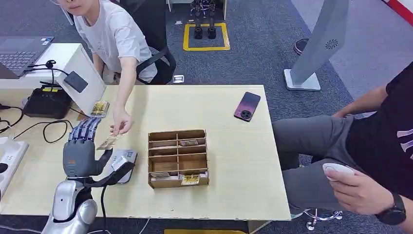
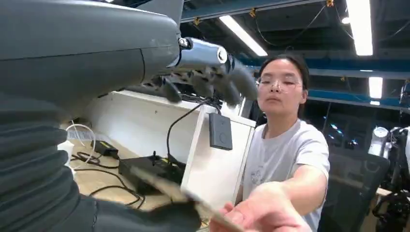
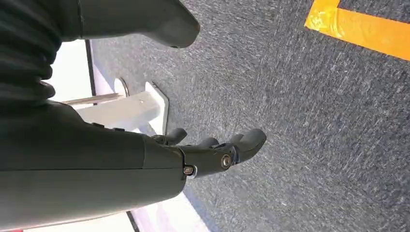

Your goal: Pass the card to the sensor for recognition and then transmit it.

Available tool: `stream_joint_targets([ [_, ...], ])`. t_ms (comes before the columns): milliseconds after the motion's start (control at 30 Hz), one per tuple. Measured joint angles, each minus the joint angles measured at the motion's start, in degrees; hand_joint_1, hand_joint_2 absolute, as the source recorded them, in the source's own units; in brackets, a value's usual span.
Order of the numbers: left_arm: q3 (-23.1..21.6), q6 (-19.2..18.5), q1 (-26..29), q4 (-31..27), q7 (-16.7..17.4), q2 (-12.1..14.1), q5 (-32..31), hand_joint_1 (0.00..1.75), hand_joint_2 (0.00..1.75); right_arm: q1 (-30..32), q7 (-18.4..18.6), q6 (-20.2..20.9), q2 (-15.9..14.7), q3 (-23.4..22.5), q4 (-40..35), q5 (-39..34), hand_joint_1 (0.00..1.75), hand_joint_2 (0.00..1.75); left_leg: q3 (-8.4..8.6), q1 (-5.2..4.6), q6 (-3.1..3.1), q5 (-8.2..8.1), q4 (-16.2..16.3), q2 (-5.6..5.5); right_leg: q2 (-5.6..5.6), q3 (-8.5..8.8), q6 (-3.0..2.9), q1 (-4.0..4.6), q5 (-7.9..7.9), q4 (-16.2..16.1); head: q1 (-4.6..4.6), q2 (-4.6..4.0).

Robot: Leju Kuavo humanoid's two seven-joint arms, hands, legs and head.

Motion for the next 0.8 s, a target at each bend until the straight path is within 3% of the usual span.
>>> stream_joint_targets([
  [400,0.00,0.22,0.03,0.00,-0.66,0.13,1.22,1.75,1.75,0.01,-0.15,-0.20,0.00,0.00,0.00,0.20,0.00,1.75,0.00,0.00,0.00,0.00,0.00,0.00,0.00,0.00,0.00,0.00,0.00,0.00,-0.02,0.02],
  [533,0.00,2.30,0.52,-0.28,-4.29,0.11,5.65,1.75,1.75,0.01,-0.66,-0.35,0.00,0.00,0.00,0.53,0.00,1.75,0.00,0.00,0.00,0.00,0.00,-0.01,0.00,0.00,0.00,0.00,0.00,0.00,-0.02,0.00],
  [667,0.64,-5.76,1.08,-1.93,-5.96,-1.60,21.85,1.75,1.75,0.06,0.05,-0.81,0.11,0.00,0.00,0.20,0.00,1.75,-0.01,-0.01,0.00,0.00,0.00,-0.01,-0.02,0.00,0.01,0.00,0.00,0.00,-0.02,0.00],
  [800,1.93,-17.43,1.10,-2.40,0.62,-3.63,33.78,1.75,1.75,0.19,0.55,-1.18,0.44,0.00,-0.02,-0.02,0.00,1.75,-0.01,-0.02,0.00,0.00,0.00,0.01,0.00,-0.01,0.04,0.00,0.04,0.00,-0.02,0.00],
])
